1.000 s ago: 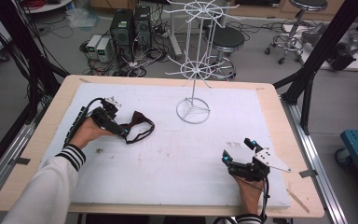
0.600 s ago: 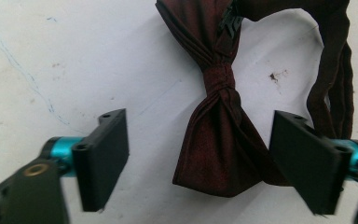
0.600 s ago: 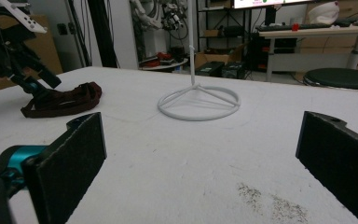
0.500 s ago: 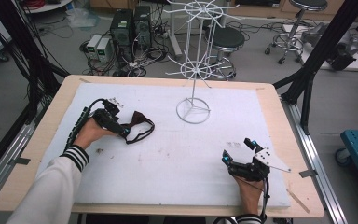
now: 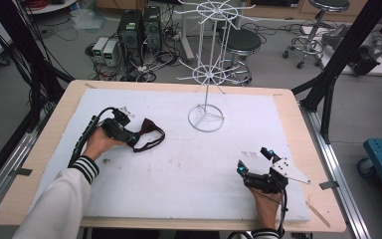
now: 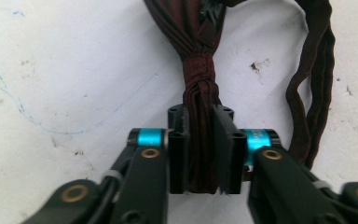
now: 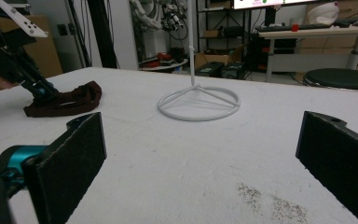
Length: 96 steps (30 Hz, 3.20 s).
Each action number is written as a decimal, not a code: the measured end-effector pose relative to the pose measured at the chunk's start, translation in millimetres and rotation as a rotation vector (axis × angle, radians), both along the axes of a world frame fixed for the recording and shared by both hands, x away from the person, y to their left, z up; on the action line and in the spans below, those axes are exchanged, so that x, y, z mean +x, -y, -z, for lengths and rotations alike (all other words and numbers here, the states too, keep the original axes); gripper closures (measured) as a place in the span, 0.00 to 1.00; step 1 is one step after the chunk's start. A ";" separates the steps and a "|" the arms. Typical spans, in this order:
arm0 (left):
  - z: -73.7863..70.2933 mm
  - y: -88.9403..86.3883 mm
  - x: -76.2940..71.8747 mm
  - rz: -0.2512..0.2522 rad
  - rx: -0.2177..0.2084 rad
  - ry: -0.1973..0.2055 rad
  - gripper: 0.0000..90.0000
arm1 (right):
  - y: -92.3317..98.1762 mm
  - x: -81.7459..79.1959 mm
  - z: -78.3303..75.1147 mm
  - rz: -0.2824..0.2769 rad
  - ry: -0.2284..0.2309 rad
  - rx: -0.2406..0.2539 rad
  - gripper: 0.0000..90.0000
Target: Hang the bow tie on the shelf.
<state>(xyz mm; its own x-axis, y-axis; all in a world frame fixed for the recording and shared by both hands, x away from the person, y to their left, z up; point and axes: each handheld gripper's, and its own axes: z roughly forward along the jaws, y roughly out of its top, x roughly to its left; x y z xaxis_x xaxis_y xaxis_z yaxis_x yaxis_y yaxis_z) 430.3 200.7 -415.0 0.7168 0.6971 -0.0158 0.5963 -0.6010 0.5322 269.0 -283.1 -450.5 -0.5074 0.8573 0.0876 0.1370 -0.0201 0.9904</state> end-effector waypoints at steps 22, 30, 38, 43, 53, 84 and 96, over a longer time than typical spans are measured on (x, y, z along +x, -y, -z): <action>-16.2 -10.0 -13.4 0.071 -0.072 0.054 0.91 | 0.5 -0.1 -0.2 0.003 -0.005 0.007 0.01; -32.5 -11.8 -25.8 0.135 -0.127 0.087 0.91 | 2.1 0.5 -0.5 0.002 -0.011 0.025 0.01; -43.5 -8.6 -38.0 0.190 -0.185 0.115 0.91 | 2.7 -0.5 -2.5 -0.005 -0.014 0.033 0.01; -47.1 -6.9 -47.7 0.230 -0.214 0.129 0.91 | 3.9 -1.4 -7.6 -0.015 -0.002 0.041 0.01; -55.0 -4.0 -65.3 0.285 -0.288 0.172 0.91 | -0.2 -1.6 -23.2 -0.073 0.011 0.040 0.01; -71.5 27.0 -102.0 0.422 -0.389 0.266 0.91 | -70.7 42.2 -116.1 -0.552 -0.072 -0.070 0.01; -72.0 43.6 -106.3 0.454 -0.382 0.284 0.91 | -98.3 51.7 -127.6 -0.648 -0.119 -0.141 0.10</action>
